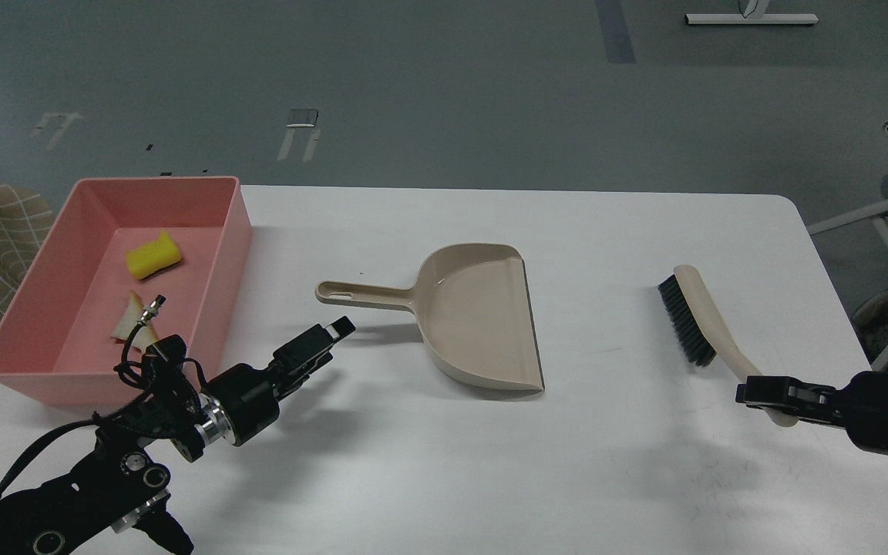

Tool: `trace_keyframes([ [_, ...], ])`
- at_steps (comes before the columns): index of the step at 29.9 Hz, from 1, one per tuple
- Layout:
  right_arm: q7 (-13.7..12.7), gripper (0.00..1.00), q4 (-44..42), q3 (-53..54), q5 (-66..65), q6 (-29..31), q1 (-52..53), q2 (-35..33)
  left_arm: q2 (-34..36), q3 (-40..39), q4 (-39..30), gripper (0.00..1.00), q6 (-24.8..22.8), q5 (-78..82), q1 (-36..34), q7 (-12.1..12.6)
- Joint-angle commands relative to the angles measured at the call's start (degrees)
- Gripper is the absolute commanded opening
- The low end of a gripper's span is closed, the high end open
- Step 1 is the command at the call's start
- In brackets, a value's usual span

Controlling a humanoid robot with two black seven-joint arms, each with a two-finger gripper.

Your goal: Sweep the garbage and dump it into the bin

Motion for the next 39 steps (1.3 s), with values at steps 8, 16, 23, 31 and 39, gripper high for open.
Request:
trace_keyframes([
  [8,-0.2,0.78,-0.3,0.4,0.3,0.0,-0.1,-0.5,1.8,-0.2,-1.6,0.96,-2.6,-0.1,0.0,-1.2],
  [16,-0.7,0.95,-0.1,0.4,0.3,0.0,-0.1,-1.2,5.2,-0.2,-4.9,0.96,-3.6,-1.6,0.4,-1.8],
  [23,-0.5,0.96,0.5,0.6,3.8,0.0,0.0,-6.4,12.1,-0.6,-11.3,0.96,-5.6,-3.4,3.3,-3.8],
  [31,0.7,0.96,1.1,4.0,12.7,0.0,0.4,-12.1,26.0,-2.9,-21.0,0.96,-11.9,-12.8,5.6,-7.6],
  [39,0.7,0.96,0.1,16.7,33.0,-1.8,0.5,-6.6,25.6,-23.1,-18.9,0.96,-16.7,-33.0,3.3,-5.9],
])
